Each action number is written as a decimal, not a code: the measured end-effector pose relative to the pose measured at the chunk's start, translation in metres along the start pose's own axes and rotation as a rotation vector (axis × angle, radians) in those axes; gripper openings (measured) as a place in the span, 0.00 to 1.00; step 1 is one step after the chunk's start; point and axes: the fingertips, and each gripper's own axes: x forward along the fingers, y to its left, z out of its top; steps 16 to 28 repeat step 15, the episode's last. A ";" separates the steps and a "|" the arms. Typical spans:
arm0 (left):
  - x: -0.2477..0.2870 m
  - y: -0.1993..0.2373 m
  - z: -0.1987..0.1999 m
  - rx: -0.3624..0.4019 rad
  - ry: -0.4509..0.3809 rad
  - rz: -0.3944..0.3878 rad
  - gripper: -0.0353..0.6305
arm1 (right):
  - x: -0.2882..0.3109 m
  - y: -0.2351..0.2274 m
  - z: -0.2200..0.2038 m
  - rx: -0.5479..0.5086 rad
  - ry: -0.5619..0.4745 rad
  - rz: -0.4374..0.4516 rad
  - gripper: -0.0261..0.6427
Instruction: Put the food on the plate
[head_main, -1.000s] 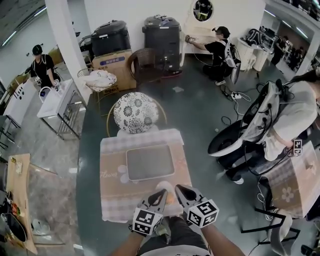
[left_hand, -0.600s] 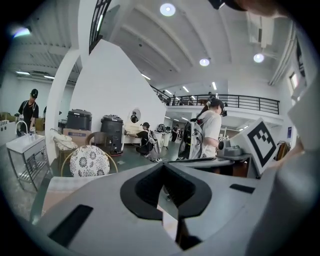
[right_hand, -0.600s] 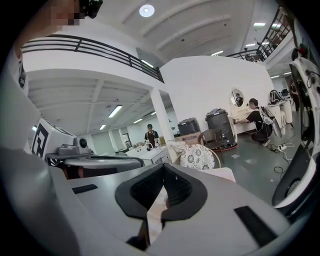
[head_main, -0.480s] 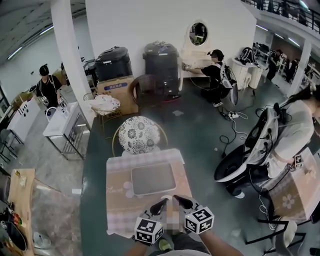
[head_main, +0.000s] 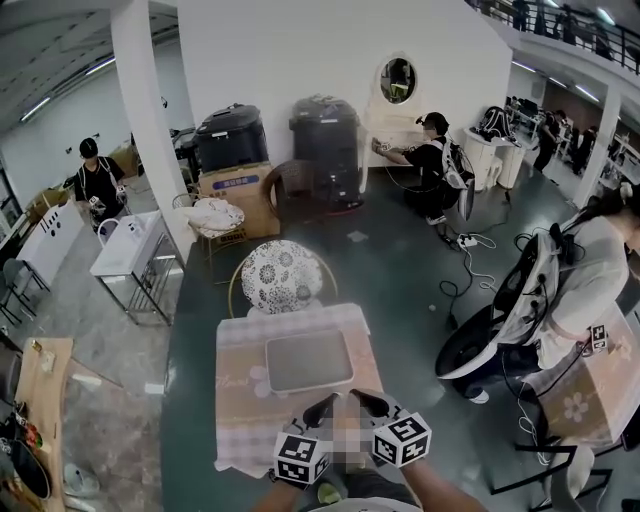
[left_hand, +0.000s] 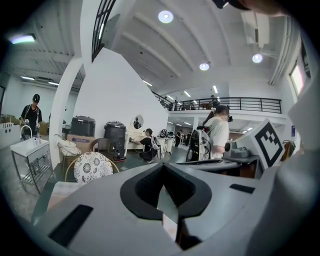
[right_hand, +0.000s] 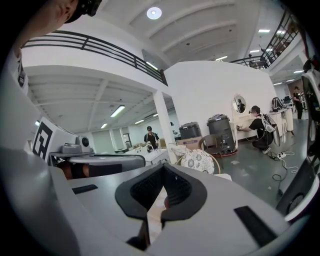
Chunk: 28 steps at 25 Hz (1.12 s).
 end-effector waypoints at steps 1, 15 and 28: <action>0.000 -0.001 0.000 0.000 -0.001 0.001 0.06 | -0.001 0.000 -0.001 0.000 0.002 0.000 0.06; 0.000 0.009 -0.004 0.002 -0.006 0.034 0.06 | 0.003 -0.005 -0.004 0.000 0.002 0.005 0.06; 0.000 0.009 -0.004 0.002 -0.006 0.034 0.06 | 0.003 -0.005 -0.004 0.000 0.002 0.005 0.06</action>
